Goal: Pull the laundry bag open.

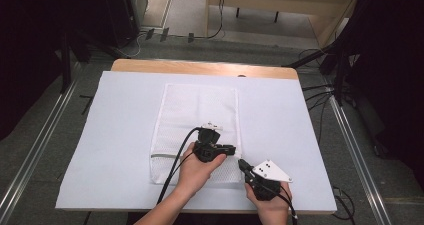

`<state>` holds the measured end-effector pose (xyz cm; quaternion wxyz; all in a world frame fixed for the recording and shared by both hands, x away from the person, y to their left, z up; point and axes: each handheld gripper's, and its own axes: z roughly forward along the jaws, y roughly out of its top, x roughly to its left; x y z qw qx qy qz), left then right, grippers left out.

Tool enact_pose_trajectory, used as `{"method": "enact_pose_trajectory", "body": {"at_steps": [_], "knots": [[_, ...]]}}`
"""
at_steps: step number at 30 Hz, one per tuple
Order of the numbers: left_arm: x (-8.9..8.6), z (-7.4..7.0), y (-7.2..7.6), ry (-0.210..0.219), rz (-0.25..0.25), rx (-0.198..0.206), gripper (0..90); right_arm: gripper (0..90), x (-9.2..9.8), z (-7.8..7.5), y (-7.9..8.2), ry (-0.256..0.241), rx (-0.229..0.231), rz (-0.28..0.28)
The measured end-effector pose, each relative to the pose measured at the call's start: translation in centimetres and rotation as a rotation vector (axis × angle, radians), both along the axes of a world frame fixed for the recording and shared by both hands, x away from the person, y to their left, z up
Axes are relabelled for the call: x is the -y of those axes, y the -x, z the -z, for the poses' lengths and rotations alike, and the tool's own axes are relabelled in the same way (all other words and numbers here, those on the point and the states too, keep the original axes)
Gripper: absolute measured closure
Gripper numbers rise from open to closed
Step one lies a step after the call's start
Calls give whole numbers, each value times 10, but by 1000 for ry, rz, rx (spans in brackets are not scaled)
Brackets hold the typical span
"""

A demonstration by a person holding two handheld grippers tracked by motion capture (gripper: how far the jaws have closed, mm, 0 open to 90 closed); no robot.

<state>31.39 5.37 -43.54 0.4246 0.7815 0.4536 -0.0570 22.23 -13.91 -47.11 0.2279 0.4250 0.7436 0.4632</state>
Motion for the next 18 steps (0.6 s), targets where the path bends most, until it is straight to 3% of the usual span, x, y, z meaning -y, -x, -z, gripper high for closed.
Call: {"method": "enact_pose_trajectory", "body": {"at_steps": [5, 18], "knots": [[-5, 1, 2, 3, 2, 9, 861, 900, 0, -2, 1, -3, 10, 5], [-17, 8, 9, -60, -1, 68, 872, 900, -3, -7, 5, 21, 32, 9]]}}
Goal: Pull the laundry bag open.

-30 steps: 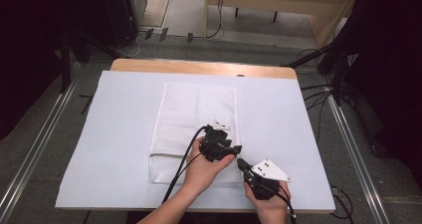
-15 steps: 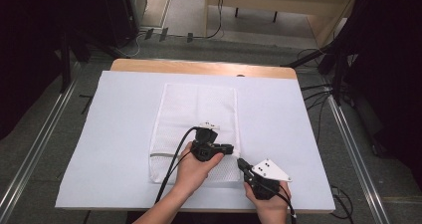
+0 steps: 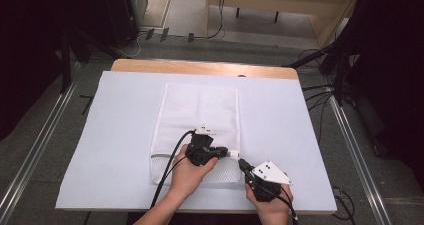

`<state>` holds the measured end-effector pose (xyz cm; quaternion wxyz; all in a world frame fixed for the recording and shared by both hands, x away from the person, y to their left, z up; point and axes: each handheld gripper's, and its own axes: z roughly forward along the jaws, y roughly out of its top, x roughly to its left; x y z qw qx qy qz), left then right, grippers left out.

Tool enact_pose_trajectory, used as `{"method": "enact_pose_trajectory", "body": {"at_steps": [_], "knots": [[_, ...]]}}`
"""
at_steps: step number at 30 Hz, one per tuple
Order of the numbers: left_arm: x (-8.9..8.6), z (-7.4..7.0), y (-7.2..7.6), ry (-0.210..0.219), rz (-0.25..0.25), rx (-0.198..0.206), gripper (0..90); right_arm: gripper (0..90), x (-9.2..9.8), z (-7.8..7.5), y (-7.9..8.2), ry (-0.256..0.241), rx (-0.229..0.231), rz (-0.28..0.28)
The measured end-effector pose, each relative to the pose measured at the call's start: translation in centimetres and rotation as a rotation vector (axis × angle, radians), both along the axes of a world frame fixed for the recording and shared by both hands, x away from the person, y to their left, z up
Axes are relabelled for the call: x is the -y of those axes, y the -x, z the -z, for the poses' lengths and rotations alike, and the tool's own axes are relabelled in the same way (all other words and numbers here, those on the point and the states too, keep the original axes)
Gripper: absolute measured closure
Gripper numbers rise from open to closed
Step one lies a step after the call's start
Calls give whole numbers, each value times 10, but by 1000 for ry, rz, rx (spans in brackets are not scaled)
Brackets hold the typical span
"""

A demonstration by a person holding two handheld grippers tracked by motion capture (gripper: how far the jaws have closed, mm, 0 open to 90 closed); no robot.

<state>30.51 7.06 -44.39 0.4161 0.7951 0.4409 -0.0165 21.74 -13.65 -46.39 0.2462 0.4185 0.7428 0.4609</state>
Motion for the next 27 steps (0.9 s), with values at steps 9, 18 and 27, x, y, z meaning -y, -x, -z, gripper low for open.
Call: {"method": "enact_pose_trajectory", "body": {"at_steps": [9, 18, 27], "knots": [[-16, 6, 0, -4, -23, -9, 873, 900, 0, -2, 1, 3, 4, -4], [-51, 16, 0, -2, -95, -22, 873, 900, 1, -4, 2, 4, 9, -1], [-86, 19, 3, 22, -144, -35, 872, 900, -3, -4, 4, 16, 18, -12]]}}
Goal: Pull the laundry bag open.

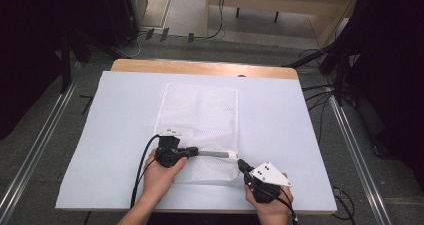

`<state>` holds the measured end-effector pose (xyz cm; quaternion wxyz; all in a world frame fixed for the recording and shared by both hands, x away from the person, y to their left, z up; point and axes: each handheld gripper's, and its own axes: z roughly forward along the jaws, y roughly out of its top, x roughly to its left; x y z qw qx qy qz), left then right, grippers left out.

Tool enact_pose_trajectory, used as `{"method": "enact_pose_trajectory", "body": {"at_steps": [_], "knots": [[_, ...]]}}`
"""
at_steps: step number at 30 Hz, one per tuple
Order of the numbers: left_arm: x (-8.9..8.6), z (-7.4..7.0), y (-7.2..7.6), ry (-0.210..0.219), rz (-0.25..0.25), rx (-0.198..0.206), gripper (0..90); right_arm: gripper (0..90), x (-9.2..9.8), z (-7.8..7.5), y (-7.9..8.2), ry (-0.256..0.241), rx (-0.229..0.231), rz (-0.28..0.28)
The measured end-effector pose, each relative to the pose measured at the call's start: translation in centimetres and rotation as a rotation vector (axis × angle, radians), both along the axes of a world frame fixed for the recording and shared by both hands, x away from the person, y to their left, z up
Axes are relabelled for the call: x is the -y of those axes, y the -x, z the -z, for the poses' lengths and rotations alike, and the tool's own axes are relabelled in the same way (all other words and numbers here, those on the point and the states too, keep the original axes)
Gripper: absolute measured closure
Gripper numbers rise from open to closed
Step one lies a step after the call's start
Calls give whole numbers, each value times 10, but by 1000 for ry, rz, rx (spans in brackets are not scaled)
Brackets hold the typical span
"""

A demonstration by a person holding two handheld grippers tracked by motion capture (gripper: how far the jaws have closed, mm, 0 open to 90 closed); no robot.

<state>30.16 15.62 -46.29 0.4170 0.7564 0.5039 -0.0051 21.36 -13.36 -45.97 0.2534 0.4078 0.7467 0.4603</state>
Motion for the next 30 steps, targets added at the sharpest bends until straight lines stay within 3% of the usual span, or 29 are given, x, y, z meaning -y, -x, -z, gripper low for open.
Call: {"method": "enact_pose_trajectory", "body": {"at_steps": [3, 6, 10, 26, 30], "knots": [[-13, -2, 1, -19, -34, 14, 873, 900, 0, -1, 1, 8, 9, 6], [-32, -2, 3, 3, -69, 4, 873, 900, 4, -3, 1, -3, 11, 16], [-51, -1, 7, -1, -100, 6, 873, 900, 5, -4, 1, -6, 12, 19], [-110, -10, 21, 17, -218, 34, 873, 900, 8, -6, 2, -8, 22, 28], [-122, -9, 26, 2, -235, 35, 873, 900, 10, -7, 1, -11, 21, 34]]}}
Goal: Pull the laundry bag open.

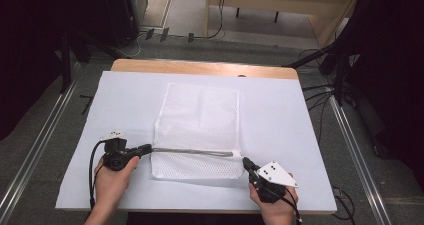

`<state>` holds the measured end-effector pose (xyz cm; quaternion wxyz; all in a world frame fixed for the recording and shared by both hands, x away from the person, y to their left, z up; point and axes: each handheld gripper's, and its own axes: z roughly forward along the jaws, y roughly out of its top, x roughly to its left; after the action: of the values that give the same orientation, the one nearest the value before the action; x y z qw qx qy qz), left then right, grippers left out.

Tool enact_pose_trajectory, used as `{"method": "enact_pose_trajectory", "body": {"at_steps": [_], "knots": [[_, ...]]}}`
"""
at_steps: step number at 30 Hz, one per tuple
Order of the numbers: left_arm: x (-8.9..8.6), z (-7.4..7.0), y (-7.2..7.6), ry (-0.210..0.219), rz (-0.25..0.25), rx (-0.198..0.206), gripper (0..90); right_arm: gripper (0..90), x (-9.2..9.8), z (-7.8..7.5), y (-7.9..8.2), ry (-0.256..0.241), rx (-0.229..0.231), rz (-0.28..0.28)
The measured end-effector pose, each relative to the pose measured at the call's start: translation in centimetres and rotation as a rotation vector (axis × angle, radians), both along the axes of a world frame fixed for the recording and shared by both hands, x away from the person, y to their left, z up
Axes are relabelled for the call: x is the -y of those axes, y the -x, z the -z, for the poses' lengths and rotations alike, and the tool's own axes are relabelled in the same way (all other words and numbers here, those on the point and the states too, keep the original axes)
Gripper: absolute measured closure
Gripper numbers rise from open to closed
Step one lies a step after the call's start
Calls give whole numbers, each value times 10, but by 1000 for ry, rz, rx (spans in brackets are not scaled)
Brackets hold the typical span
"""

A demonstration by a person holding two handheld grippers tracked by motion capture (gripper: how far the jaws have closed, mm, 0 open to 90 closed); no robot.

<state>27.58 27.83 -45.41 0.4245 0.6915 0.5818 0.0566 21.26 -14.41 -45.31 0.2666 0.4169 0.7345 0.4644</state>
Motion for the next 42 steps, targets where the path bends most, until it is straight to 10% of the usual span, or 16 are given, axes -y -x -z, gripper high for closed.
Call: {"method": "enact_pose_trajectory", "body": {"at_steps": [8, 11, 13, 19, 25, 28, 35, 42], "knots": [[-4, 2, 7, -15, 16, 50, 866, 900, -3, 0, 2, 10, 6, -11], [-10, 1, 12, 2, -25, 99, 675, 900, -1, -1, 2, 5, 6, -10], [-13, -1, 17, -61, -123, 138, 416, 900, 1, -1, 1, -3, 5, -9], [-21, -2, 29, -114, -179, 183, 198, 896, 4, 0, 0, -25, -3, 4], [-23, -2, 38, -116, -128, 198, 103, 461, 18, -1, -7, -89, -19, 63], [-26, -1, 40, -81, -76, 204, 98, 406, 29, -3, -8, -108, -7, 86], [-30, 0, 39, -191, -82, 230, 85, 287, 51, -7, -11, -137, -15, 81], [-39, -1, 39, -198, -103, 232, 13, 194, 71, -6, -16, -129, -41, 73]]}}
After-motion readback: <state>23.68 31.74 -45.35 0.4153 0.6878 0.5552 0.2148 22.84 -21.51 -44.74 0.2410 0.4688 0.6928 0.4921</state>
